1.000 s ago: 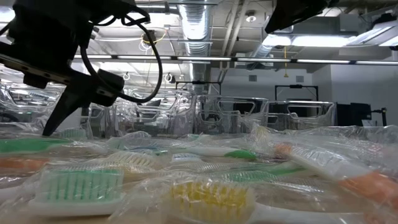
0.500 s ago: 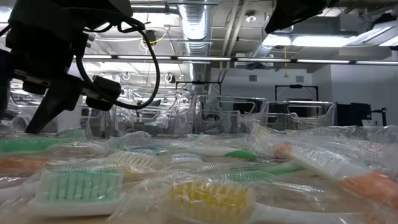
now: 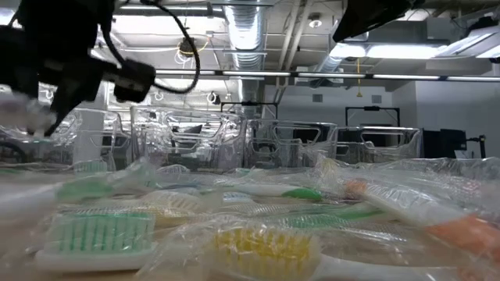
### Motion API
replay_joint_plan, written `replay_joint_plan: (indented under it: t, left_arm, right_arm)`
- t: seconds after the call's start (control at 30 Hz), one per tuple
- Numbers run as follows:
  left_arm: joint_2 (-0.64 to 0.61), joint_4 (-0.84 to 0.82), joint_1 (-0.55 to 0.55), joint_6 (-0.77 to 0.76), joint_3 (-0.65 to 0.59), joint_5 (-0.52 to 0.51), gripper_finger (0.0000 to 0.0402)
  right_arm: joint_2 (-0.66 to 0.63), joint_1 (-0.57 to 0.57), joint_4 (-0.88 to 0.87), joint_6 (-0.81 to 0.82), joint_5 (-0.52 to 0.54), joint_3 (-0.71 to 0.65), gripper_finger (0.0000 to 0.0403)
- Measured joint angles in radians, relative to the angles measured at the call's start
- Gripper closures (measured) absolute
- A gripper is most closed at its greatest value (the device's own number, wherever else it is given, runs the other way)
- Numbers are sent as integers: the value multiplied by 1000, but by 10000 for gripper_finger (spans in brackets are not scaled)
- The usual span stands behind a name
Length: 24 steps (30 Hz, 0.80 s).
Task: Pick & Place Toothbrushes
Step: Put the violet toothbrush into the left transparent bin
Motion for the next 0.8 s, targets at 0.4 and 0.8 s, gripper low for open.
replay_joint_plan:
  t: [0.4,0.8]
  left_arm:
    - [-388,-196,-20,-85,1,-235,375]
    - [-571,-400,-7,-430,1,-706,376]
  right_arm:
    - [0,0,140,-174,0,0,170]
    - [0,0,142,-178,0,0,170]
